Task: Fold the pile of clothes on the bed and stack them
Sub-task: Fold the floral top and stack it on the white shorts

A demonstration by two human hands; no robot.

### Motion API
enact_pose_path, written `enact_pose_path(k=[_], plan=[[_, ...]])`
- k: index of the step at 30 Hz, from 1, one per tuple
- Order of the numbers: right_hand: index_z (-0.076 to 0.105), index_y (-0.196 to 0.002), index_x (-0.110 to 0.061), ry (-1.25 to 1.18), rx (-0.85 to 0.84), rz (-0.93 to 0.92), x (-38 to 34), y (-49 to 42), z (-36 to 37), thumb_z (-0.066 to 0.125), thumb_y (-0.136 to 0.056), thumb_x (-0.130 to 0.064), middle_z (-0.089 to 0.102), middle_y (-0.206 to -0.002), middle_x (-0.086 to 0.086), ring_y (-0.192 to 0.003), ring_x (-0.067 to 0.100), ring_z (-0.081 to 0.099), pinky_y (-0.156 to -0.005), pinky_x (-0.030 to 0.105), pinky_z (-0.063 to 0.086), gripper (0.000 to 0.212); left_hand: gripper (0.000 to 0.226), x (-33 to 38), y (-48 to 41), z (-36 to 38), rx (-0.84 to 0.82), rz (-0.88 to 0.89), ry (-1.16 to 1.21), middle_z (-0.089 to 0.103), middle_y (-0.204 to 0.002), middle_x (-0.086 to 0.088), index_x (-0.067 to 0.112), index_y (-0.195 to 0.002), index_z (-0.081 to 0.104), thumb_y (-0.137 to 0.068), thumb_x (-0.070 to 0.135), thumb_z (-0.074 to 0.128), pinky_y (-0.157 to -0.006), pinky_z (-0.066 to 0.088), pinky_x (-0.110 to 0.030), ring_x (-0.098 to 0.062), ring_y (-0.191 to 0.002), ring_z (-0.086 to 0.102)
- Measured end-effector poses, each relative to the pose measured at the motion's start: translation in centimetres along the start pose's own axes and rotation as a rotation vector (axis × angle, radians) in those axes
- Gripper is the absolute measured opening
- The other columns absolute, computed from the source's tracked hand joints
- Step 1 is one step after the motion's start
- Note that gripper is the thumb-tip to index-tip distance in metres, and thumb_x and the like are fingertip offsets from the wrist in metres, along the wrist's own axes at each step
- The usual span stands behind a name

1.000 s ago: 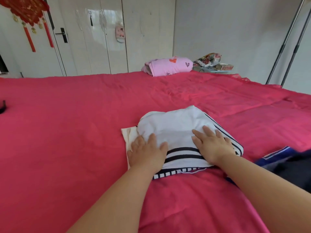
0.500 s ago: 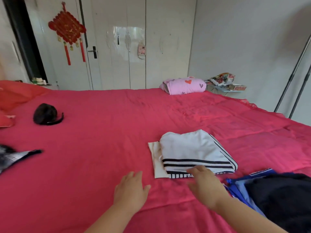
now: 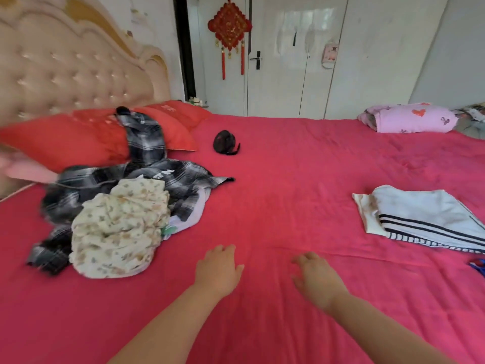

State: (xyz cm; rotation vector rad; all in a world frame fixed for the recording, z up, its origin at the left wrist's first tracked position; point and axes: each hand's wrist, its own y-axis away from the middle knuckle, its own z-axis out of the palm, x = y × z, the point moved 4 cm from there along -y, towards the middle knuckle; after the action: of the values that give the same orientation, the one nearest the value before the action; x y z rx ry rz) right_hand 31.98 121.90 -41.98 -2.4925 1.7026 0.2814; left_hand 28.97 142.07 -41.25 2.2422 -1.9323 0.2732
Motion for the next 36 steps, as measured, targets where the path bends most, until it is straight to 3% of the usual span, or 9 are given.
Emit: enact_pose_path(k=[9,14,17,21,24,26,31,33,36], plan=[[0.044,-0.132,-0.020,0.062,-0.109,-0.150,-15.3,-2.2,4.3,0.046,-0.092,-0.034,0.046,-0.129,0.006,-0.122,0.026,0.045,-0.102,0.037,0.040,0.042,0.058,-14.9,3.8,-2.9,0.134,-0.095,-0.087,0.033,-0.142,-0.003,0.022,-0.141,0.029,-0.091,0.042,0.049,-0.104,0.033,-0.039,-0.024,-0.132,0.029],[0.043,-0.132,-0.024,0.048,-0.125,-0.237,-21.0,-3.7,7.1,0.046,-0.092,-0.035,0.044,-0.131,0.001,-0.123,0.021,0.044,-0.103,0.033,0.038,0.042,0.085,-22.9,2.3,-3.9,0.023,-0.245,-0.151,-0.011,-0.156,-0.007,0.032,-0.148,0.007,-0.084,0.039,0.063,-0.113,0.006,-0.053,-0.034,-0.142,-0.010],[0.044,-0.133,-0.025,-0.062,-0.098,-0.259,-22.6,-4.5,7.8,0.047,-0.092,-0.034,0.045,-0.131,-0.003,-0.124,0.015,0.043,-0.106,0.024,0.032,0.042,0.052,-25.0,1.9,-4.1,0.028,-0.296,-0.176,0.035,-0.144,-0.006,0.027,-0.139,0.036,-0.090,0.027,0.053,-0.111,0.019,-0.047,-0.031,-0.136,0.023],[0.055,-0.123,-0.023,-0.357,-0.076,-0.120,-22.4,-5.1,7.1,0.049,-0.094,-0.036,0.055,-0.120,-0.009,-0.112,0.006,0.052,-0.096,0.015,0.034,0.032,0.024,-22.7,2.7,-3.5,0.279,-0.224,0.338,0.060,-0.103,-0.002,0.013,-0.115,0.051,-0.094,0.025,0.048,-0.084,0.042,-0.031,-0.021,-0.099,0.055],[0.068,-0.090,-0.027,-1.077,-0.294,0.167,-21.6,-3.8,6.3,0.049,-0.083,-0.057,0.063,-0.080,-0.007,-0.072,0.010,0.057,-0.071,0.028,0.050,0.036,0.020,-17.4,4.9,-2.8,0.367,-0.083,0.615,0.059,-0.093,0.008,0.017,-0.111,0.053,-0.093,0.025,0.051,-0.078,0.043,-0.026,-0.011,-0.092,0.055],[0.073,-0.093,-0.025,-1.418,-0.409,0.273,-20.2,-2.7,5.5,0.046,-0.081,-0.063,0.072,-0.085,-0.004,-0.077,0.016,0.067,-0.073,0.036,0.056,0.048,0.023,-13.1,6.7,-2.3,0.347,0.046,0.737,0.061,-0.097,0.013,0.024,-0.113,0.055,-0.091,0.028,0.053,-0.081,0.043,-0.020,-0.004,-0.092,0.056],[0.064,-0.110,-0.007,-1.311,-0.248,0.325,-13.0,1.1,1.7,0.064,-0.079,-0.012,0.073,-0.093,0.012,-0.083,0.024,0.071,-0.064,0.032,0.056,0.031,0.025,-3.3,10.4,-1.3,0.065,0.314,0.827,0.063,-0.106,0.012,0.029,-0.108,0.062,-0.083,0.031,0.060,-0.083,0.043,-0.014,0.005,-0.092,0.054],[0.065,-0.108,-0.007,-1.260,-0.151,0.333,-9.1,3.5,-0.4,0.065,-0.076,-0.010,0.073,-0.095,0.013,-0.087,0.027,0.070,-0.070,0.035,0.054,0.032,0.025,-1.1,11.6,-1.0,0.047,0.376,0.821,0.059,-0.104,0.018,0.032,-0.109,0.061,-0.084,0.032,0.059,-0.078,0.037,-0.005,0.015,-0.085,0.047],[0.067,-0.103,-0.008,-1.212,-0.048,0.378,-3.0,7.4,-3.3,0.068,-0.068,-0.021,0.073,-0.094,0.014,-0.085,0.030,0.070,-0.072,0.038,0.055,0.037,0.023,0.2,12.8,-0.7,0.133,0.354,0.794,0.046,-0.106,0.032,0.039,-0.110,0.058,-0.088,0.034,0.057,-0.089,0.030,-0.002,0.017,-0.100,0.038]])
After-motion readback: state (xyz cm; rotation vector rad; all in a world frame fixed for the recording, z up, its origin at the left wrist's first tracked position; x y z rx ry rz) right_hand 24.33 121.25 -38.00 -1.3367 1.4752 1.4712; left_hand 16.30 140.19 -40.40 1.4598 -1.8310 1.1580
